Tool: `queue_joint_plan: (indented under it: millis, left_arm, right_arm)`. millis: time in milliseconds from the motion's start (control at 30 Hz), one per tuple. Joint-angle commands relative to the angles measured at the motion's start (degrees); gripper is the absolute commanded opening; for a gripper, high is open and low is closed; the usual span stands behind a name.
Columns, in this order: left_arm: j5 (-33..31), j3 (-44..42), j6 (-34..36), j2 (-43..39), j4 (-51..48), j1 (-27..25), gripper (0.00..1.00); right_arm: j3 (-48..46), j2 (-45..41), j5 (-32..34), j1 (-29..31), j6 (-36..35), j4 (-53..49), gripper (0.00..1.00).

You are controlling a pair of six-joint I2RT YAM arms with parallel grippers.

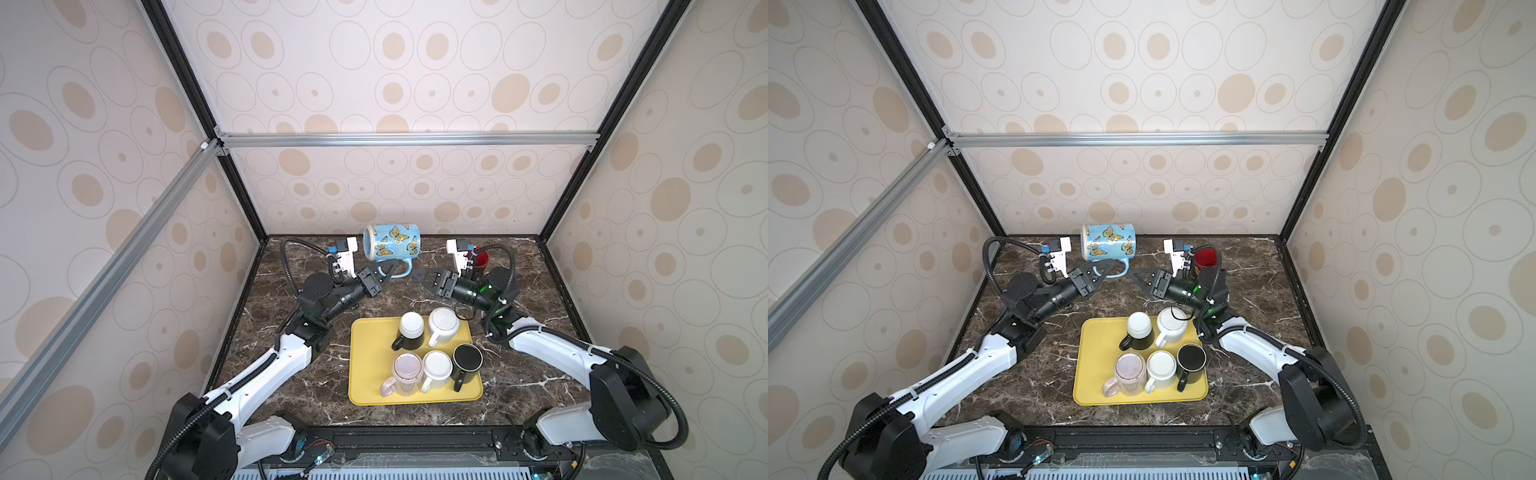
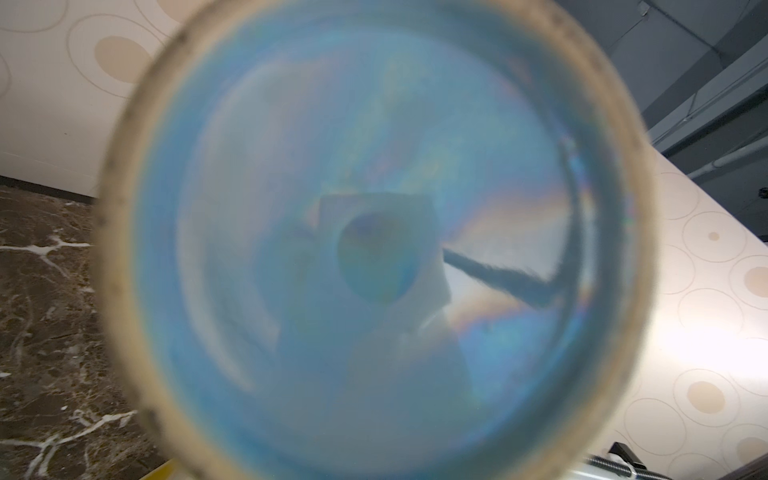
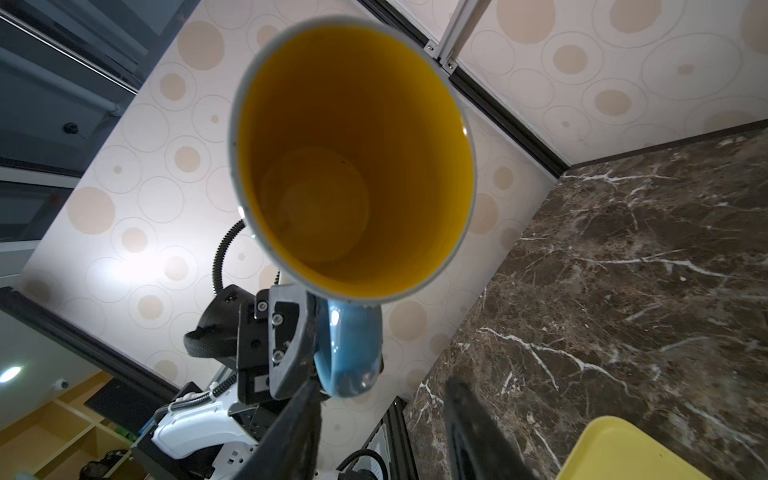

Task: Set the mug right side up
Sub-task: 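Grasp the blue butterfly mug handle with the right gripper, release the left gripper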

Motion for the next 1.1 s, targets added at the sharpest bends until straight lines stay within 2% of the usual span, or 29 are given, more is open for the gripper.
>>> queue_joint_plan:
  millis: [0,67,167,500,767,800,933,967,1067]
  left_arm:
    - [2.87,0.54,-4.00,-0.15,15.15,0.31,0.00]
    - [3.09,-0.38,-5.22,0.24,17.17,0.29,0.00]
    - [3.13,-1.14,-6.12,0.82,19.31,0.22,0.00]
    - [4.78,-0.90,-6.24,2.97,20.38,-0.45,0.00]
    - [6.37,-0.46,-5.98,4.51,20.63,-0.60,0.00]
    - [6.65,-0.28,-5.99,4.87,20.46,-0.59,0.00]
    - [6.97,-0.51,-6.01,5.61,20.05,-0.60,0.00]
    - [6.98,-0.62,-5.79,5.69,19.78,-0.60,0.00]
    - [6.72,-1.07,-5.26,5.78,19.15,-0.51,0.00]
  right_arm:
    - [2.89,1.82,-1.86,-0.21,6.03,9.85,0.43]
    - [3.74,3.30,-1.84,-0.18,7.94,12.25,0.35]
    - [5.69,5.63,-3.03,-0.08,9.98,14.46,0.28]
    - [8.61,8.86,-2.64,1.03,9.60,13.35,0.33]
    - [12.12,11.87,-3.20,1.81,10.26,11.95,0.31]
    - [12.56,12.23,-3.29,2.05,10.42,11.92,0.28]
    - [13.50,13.50,-3.19,2.34,11.06,12.23,0.03]
    - [13.60,13.68,-3.00,2.39,11.28,12.30,0.00]
    - [13.50,13.56,-1.93,2.42,10.94,12.36,0.00]
